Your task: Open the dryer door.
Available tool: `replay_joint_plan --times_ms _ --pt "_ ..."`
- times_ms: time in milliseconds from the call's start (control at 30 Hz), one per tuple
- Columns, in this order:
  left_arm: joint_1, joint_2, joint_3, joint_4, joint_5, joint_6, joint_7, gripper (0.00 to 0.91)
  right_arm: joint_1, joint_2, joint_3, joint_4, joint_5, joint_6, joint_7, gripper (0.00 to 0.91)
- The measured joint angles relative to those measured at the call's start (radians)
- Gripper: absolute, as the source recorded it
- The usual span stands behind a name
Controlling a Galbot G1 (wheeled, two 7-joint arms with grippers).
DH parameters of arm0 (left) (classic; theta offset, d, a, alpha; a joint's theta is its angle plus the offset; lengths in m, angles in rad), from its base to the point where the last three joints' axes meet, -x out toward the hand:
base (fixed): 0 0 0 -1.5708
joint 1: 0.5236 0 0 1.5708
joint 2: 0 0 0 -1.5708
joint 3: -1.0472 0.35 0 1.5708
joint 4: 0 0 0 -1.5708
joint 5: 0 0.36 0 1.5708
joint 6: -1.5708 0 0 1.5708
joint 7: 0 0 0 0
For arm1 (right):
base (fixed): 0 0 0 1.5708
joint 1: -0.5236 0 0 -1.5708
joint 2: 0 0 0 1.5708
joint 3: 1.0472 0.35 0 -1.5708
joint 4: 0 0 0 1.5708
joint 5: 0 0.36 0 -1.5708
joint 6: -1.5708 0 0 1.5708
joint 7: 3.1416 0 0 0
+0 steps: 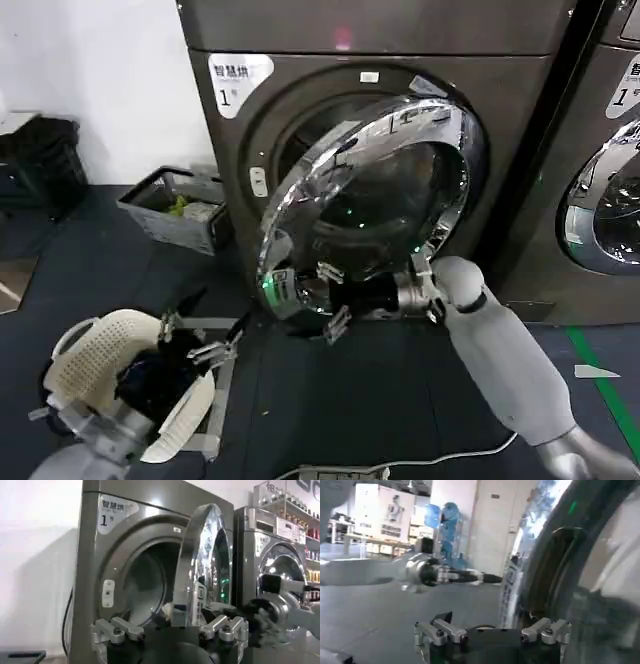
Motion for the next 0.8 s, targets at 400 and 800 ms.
replay_joint_plan --times_ms 400,800 --pt "-0.116 0.141 0.010 0.093 -0.135 0.021 -0.001 0.907 -0.073 -0.061 0.048 0.050 0.084 -0.018 -0.081 0.907" --pt "-0.293 0.286 0.128 0.242 -0.286 0.014 0.025 0.907 -0.164 -0.118 0.096 0.066 0.160 0.029 -0.082 0.907"
